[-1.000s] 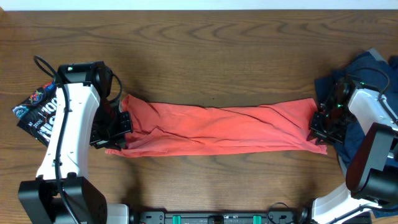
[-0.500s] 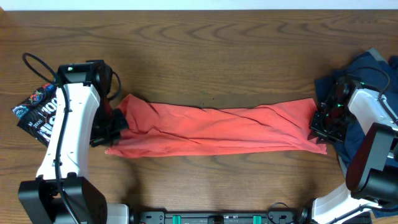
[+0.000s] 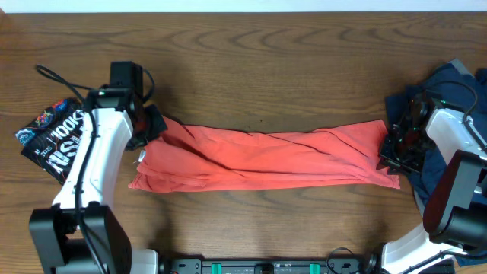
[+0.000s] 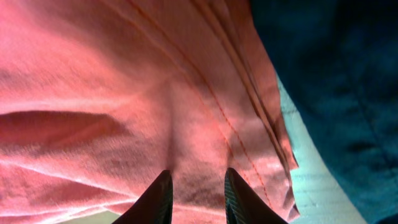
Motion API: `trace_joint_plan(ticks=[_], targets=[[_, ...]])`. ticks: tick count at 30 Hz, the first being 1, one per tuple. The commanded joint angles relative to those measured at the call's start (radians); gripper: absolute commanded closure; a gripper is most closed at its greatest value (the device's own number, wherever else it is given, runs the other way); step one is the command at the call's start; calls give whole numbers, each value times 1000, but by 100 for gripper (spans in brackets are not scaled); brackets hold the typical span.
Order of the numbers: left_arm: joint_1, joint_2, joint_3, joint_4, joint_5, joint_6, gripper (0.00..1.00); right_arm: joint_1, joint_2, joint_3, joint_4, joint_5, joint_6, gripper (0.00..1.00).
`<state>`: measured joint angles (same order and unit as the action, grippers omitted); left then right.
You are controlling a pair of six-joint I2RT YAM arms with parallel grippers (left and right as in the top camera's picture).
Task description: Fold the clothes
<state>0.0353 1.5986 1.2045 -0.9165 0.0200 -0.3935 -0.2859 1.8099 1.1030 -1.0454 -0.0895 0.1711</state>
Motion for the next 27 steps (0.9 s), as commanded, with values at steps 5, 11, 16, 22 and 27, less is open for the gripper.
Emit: trace_joint_plan(ticks=[5,11,16,22,27], targets=[[-2,76,-135,101,-5,-3,50,1,-3,25,17,11,0,70],[9,84,-122,121,-6,80,38,-22,-4,90,-52,11,-12,67],[39,82,-77,123,-5,85,36,-34,-3,90,-68,19,-54,51],[60,63,-72,87,-5,82,30,-36,-3,82,-91,82,-54,40],[64,-12,-72,75,-5,72,28,-37,-2,71,-69,79,-84,35]])
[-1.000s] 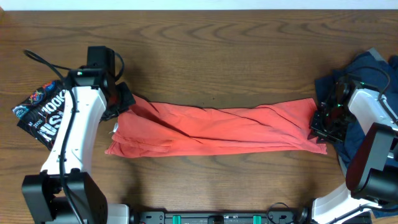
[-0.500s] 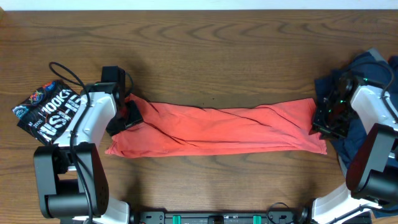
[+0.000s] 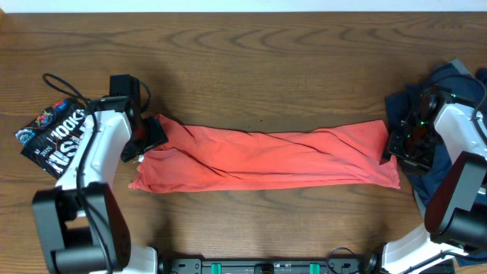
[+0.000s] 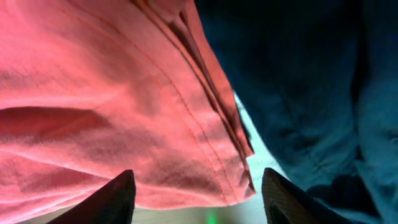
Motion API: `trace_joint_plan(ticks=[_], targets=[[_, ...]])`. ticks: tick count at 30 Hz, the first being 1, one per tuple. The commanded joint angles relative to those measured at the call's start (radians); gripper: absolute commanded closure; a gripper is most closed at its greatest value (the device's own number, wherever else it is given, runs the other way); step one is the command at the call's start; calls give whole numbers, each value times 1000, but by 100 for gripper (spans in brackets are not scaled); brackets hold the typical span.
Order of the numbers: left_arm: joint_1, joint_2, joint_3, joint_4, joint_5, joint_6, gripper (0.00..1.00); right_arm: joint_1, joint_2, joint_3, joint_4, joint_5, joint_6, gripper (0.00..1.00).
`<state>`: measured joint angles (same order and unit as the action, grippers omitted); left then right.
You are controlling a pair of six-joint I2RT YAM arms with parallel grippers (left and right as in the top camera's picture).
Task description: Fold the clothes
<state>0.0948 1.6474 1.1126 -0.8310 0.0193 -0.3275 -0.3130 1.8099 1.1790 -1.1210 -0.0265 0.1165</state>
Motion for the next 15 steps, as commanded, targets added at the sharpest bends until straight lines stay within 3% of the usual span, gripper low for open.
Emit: trace_joint_plan(ticks=[1,7,15], targets=[[5,-74,20,-19,-4,1,28,-9,-1,-9,11,14,-30,34],[5,-122,19,-97,-4,-7,28,-9,9,-75,84,-90,-120,31],[5,-121,17,-121,-3,-8,28,-10,9,-170,238,-29,-91,30]])
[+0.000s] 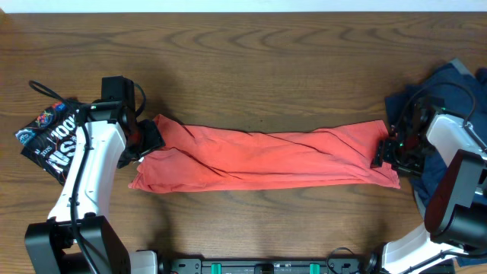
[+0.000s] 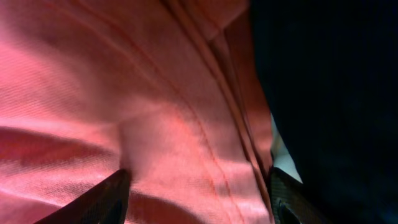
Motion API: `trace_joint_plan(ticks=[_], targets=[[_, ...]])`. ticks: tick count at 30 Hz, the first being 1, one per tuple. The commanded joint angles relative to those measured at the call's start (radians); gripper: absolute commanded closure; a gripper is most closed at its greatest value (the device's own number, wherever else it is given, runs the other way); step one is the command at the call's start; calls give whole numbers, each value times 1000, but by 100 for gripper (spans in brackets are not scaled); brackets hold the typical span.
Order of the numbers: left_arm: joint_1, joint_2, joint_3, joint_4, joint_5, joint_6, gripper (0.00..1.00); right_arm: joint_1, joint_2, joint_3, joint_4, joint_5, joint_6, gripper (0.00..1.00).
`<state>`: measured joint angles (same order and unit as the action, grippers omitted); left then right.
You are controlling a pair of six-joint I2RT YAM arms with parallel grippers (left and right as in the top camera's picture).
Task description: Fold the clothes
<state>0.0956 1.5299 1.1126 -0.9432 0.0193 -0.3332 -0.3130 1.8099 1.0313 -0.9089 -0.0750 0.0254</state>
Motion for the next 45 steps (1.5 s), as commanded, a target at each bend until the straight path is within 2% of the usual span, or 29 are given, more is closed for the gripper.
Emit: trace_joint_plan(ticks=[1,11,16,21,26,29,31,32,34,39,45], targets=[[4,-4,17,-10,-3,-2,28,-10,9,-31,46,43,13,30],[4,-4,17,-21,-3,-2,28,-10,9,-43,139,73,29,30],[4,-4,17,-29,-3,-2,28,-9,9,-47,167,10,21,30],[4,-4,17,-49,-3,-2,28,3,10,-71,189,-80,-5,36],[4,-4,17,-66,-3,-2,27,31,10,-93,203,-79,-5,48],[4,-4,17,-71,-3,-2,28,32,10,-92,203,-79,-4,64],[4,-4,17,-78,-3,-1,28,32,10,-92,203,-79,-4,83],[4,-4,17,-80,-3,-1,28,32,10,-91,203,-79,-4,90],[4,-4,17,-83,-3,-2,28,32,10,-87,203,-79,-4,99],[4,-4,17,-99,-4,-1,28,32,2,-21,142,-79,18,99],[6,-4,18,-101,-4,-2,28,55,-26,185,-75,-79,31,99]])
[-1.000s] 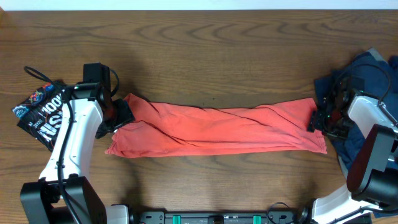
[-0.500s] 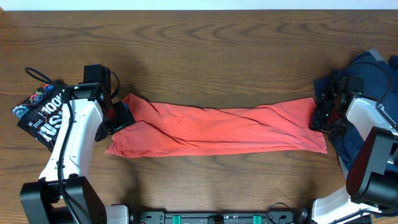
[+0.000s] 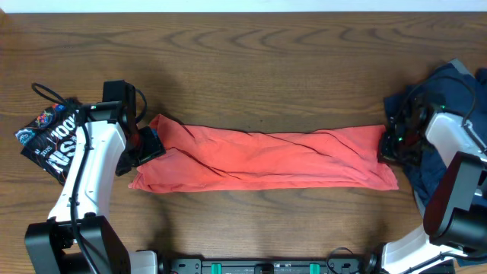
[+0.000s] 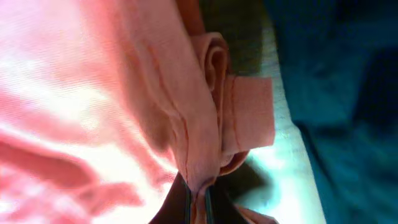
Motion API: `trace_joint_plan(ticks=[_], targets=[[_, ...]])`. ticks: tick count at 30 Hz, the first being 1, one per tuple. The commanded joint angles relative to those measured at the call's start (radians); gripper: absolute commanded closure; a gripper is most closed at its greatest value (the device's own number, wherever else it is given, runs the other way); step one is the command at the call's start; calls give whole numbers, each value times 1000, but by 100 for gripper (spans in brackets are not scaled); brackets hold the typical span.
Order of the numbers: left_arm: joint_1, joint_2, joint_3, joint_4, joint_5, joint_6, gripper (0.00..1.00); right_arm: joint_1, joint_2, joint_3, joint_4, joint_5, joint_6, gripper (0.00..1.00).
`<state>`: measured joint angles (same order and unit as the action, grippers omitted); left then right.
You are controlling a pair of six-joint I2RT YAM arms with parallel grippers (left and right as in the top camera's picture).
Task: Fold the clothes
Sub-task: 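Carry the right end of the strip left over the middle with the right gripper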
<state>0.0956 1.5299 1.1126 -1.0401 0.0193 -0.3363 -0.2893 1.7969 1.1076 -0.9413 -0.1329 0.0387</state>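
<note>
A red garment (image 3: pixel 266 156) lies across the table as a long, wrinkled strip. In the overhead view my right gripper (image 3: pixel 388 144) sits at the strip's right end. The right wrist view shows that gripper (image 4: pixel 198 186) shut on a bunched fold of the red cloth (image 4: pixel 124 93), with the hem rolled up just above the fingers. My left gripper (image 3: pixel 148 144) rests at the left edge of the strip, below its upper left corner. The overhead view does not show how its jaws stand.
A heap of dark blue clothes (image 3: pixel 449 91) lies at the right edge, close behind the right arm; the heap (image 4: pixel 348 74) also fills the right side of the wrist view. A black printed garment (image 3: pixel 46 137) lies at the far left. The wooden table (image 3: pixel 266 61) runs behind the strip.
My right gripper was wide open over the red hem and is now shut on a gathered fold at the strip's right end. My left gripper has shifted slightly down the left edge.
At first my right fingers stood narrowly apart on the red cloth near its right end, with the left gripper at the upper left corner. Then the right gripper was wide open at the hem, and now it pinches the cloth. The left gripper sits lower each time.
</note>
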Motion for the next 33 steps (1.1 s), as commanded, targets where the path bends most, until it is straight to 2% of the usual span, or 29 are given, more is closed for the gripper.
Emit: trace_joint_plan(ticks=[1,6,10,14,23,33], targets=[[6,-4,18,-4,-4,2,28,42,-18,139,-76,-21,19,99],[6,-4,18,-11,-4,2,28,154,-26,245,-208,-22,43,99],[6,-4,17,-18,-4,2,27,299,-26,247,-214,-26,113,99],[6,-4,17,-26,-3,2,23,466,-25,247,-174,-31,207,99],[6,-4,17,-33,-3,2,22,795,-4,247,-19,-32,370,99],[6,-4,17,-34,-3,2,22,928,69,247,42,-33,448,99]])
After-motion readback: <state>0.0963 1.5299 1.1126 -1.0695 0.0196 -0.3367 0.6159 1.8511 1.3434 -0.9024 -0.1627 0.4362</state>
